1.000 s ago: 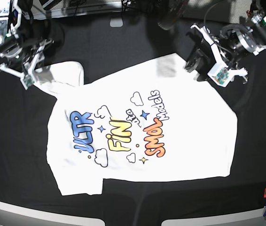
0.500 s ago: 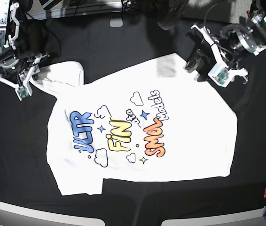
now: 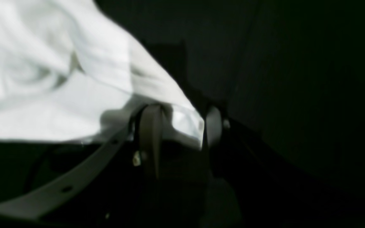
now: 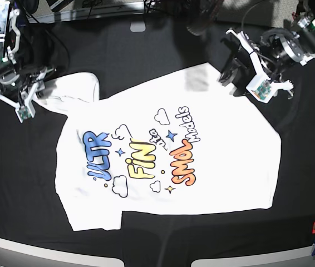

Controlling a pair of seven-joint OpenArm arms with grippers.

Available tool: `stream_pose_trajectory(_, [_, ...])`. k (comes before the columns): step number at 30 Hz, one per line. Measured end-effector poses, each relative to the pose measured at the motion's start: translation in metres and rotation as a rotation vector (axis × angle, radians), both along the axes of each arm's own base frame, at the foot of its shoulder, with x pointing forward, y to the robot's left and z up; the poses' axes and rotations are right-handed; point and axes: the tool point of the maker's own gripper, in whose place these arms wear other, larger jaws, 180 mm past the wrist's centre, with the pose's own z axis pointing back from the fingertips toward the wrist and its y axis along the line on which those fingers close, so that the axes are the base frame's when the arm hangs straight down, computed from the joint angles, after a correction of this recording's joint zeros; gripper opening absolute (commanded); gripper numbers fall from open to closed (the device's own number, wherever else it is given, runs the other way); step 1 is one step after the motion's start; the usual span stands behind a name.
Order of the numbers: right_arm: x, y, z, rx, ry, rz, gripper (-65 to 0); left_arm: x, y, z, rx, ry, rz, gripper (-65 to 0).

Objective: Layout the t-shirt on the table in an organized manner, then fold the t-shirt properly
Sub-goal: 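Grasp the shirt shoulder edge with the left gripper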

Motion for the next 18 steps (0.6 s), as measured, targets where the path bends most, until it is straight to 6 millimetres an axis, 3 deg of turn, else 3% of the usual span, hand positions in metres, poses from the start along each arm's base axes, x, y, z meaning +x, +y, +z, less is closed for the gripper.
stream_pose_trajectory(2, [0.004, 0.000, 0.003, 0.000, -0.011, 0.000, -51.4, -0.001, 0.003, -0.007, 0.003, 0.025, 0.007, -42.4])
stream_pose_trajectory(4, [0.006, 0.000, 0.004, 0.002, -0.016, 0.000, -65.0, -0.005, 0.012, -0.029, 0.031, 0.097, 0.026, -42.4])
stream_pose_trajectory(7, [0.007, 0.000, 0.005, -0.001, -0.018, 0.000, -65.0, -0.013, 0.022, -0.060, 0.011, 0.199, 0.066, -41.8])
stream_pose_trajectory(10, [0.006, 0.000, 0.004, -0.001, -0.015, -0.001, -65.0, -0.017, 0.024, -0.079, -0.019, 0.251, 0.109, -41.8])
stream_pose_trajectory(16, [0.006, -0.001, 0.004, -0.003, -0.011, -0.003, -65.0, -0.010, -0.002, -0.073, -0.134, 0.213, 0.155, -41.8])
stream_pose_trajectory(18, [0.006, -0.001, 0.004, -0.003, -0.011, -0.003, -65.0, 0.000, 0.003, -0.074, -0.131, 0.191, 0.251, -41.8])
